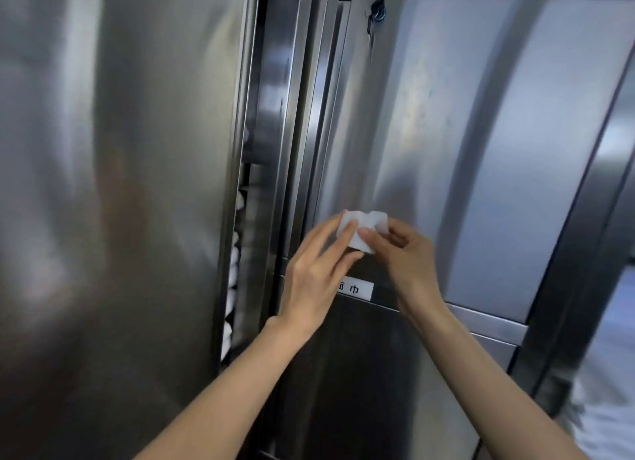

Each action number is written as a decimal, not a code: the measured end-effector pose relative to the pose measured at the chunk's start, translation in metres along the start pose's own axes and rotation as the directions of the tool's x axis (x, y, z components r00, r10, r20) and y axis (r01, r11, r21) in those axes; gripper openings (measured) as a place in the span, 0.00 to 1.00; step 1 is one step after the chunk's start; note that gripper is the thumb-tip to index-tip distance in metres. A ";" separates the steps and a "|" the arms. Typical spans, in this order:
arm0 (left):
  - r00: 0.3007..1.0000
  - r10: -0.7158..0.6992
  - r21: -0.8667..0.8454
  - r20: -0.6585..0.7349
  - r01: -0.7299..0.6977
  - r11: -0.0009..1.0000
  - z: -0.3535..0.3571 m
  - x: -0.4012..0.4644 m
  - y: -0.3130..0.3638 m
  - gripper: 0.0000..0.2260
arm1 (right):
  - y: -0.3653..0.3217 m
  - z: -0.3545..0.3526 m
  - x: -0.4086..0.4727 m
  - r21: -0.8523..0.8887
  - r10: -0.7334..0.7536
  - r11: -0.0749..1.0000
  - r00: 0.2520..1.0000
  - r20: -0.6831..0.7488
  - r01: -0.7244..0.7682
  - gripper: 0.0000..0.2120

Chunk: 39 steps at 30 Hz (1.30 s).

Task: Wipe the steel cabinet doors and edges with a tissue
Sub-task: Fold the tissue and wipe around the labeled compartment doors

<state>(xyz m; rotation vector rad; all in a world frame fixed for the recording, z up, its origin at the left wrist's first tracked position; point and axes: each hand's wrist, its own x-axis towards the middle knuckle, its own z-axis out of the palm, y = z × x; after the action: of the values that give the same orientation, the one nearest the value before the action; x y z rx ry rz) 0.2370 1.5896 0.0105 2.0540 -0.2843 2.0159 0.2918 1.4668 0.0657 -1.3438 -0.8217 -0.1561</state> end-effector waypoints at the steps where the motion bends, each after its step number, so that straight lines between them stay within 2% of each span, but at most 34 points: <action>1: 1.000 -0.010 -0.022 0.011 0.010 1.000 0.000 -0.004 0.006 0.18 | -0.002 -0.005 -0.011 0.019 0.022 1.000 0.999 0.028 -0.023 0.05; 4: 0.996 -0.076 -0.082 0.046 0.080 0.993 -0.001 -0.012 0.024 0.17 | -0.006 -0.020 -0.037 0.039 0.073 0.996 0.989 0.128 -0.079 0.07; 7: 0.970 -0.228 -0.182 0.084 0.240 0.954 -0.006 -0.015 0.044 0.18 | -0.012 -0.034 -0.052 0.048 0.111 0.991 0.971 0.210 -0.124 0.11; 12: 0.887 -0.424 -0.270 0.182 0.460 0.846 -0.012 -0.018 0.064 0.15 | -0.012 -0.047 -0.063 0.131 0.138 0.973 0.935 0.327 -0.190 0.16; 16: 0.798 -0.560 -0.212 0.221 0.600 0.771 -0.019 -0.033 0.079 0.16 | 0.003 -0.052 -0.074 0.164 0.194 0.947 0.900 0.390 -0.275 0.15; 18: 0.774 -0.596 -0.176 0.213 0.630 0.756 -0.020 -0.046 0.084 0.15 | 0.016 -0.050 -0.081 0.170 0.231 0.934 0.895 0.381 -0.313 0.14; 20: 0.756 -0.631 -0.127 0.176 0.653 0.747 -0.022 -0.063 0.084 0.15 | 0.030 -0.048 -0.087 0.116 0.234 0.952 0.917 0.323 -0.283 0.13; 21: 0.749 -0.645 -0.098 0.151 0.661 0.744 -0.023 -0.072 0.082 0.15 | 0.039 -0.047 -0.089 0.037 0.208 0.974 0.943 0.259 -0.225 0.13; 23: 0.746 -0.659 -0.033 0.094 0.664 0.747 -0.027 -0.092 0.077 0.15 | 0.064 -0.046 -0.091 -0.221 0.058 0.975 0.988 0.142 -0.025 0.12; 26: 0.756 -0.655 0.110 0.024 0.649 0.753 -0.034 -0.124 0.061 0.15 | 0.108 -0.042 -0.096 -0.545 -0.223 0.792 0.962 0.161 0.275 0.19; 28: 0.756 -0.654 0.197 0.012 0.640 0.743 -0.034 -0.142 0.047 0.15 | 0.141 -0.039 -0.100 -0.682 -0.359 0.594 0.899 0.250 0.427 0.21; 31: 0.744 -0.668 0.279 0.016 0.639 0.717 -0.024 -0.163 0.016 0.16 | 0.186 -0.033 -0.099 -0.806 -0.345 0.291 0.842 0.415 0.516 0.24; 34: 0.752 -0.658 0.296 0.020 0.625 0.723 -0.006 -0.167 -0.019 0.15 | 0.219 -0.030 -0.086 -0.820 -0.289 0.081 0.801 0.524 0.566 0.27; 36: 0.779 -0.626 0.301 0.026 0.591 0.748 0.009 -0.168 -0.043 0.15 | 0.237 -0.028 -0.071 -0.811 -0.288 0.000 0.776 0.561 0.586 0.28; 39: 0.813 -0.583 0.276 0.012 0.557 0.783 0.028 -0.173 -0.074 0.15 | 0.259 -0.025 -0.050 -0.826 -0.332 -0.031 0.773 0.540 0.563 0.28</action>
<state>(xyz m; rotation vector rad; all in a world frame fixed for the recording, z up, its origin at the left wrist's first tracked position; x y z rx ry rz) 0.2826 1.6449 -0.1655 2.0471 0.5659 1.6326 0.4082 1.4940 -0.1708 -2.3061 -1.4360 -1.4019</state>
